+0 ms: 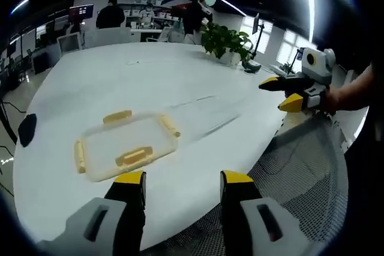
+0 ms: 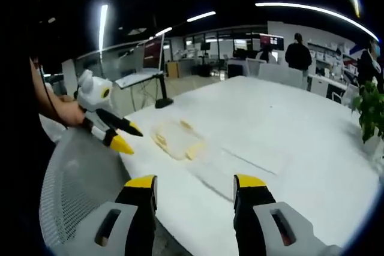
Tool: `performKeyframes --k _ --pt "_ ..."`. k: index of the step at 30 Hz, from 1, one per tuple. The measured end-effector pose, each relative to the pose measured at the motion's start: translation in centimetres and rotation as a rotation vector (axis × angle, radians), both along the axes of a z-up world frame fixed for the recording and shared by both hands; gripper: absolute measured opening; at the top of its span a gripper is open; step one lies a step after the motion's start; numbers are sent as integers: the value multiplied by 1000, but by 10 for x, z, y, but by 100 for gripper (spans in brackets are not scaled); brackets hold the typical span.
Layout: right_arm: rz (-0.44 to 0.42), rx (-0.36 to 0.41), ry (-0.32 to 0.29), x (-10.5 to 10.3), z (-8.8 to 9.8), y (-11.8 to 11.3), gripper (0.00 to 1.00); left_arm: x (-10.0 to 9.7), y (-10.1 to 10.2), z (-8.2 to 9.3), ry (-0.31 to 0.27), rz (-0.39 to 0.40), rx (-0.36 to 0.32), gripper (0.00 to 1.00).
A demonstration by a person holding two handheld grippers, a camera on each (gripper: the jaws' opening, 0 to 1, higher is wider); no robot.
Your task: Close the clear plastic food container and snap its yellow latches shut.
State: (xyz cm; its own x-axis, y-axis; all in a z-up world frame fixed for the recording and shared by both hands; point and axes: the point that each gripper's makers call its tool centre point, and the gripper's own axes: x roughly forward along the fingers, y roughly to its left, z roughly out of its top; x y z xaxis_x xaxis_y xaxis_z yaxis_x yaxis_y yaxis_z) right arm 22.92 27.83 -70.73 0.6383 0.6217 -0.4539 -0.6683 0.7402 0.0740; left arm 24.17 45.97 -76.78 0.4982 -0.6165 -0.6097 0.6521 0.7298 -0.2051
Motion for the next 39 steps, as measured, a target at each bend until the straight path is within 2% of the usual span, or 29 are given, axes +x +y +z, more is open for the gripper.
performKeyframes --k 5,12,22,35,39 --pt "-2 1 6 0 4 14 52 6 -1 15 19 4 -85 52" --pt "-7 3 -10 11 11 31 54 18 3 27 22 -5 -132 60" --pt "-7 11 -20 23 16 50 57 24 11 26 10 -54 -102 63" --pt "42 3 -3 43 9 65 58 33 23 15 6 -103 -56 64" --pt "34 4 3 46 6 67 58 34 29 13 -1 -121 -34 63"
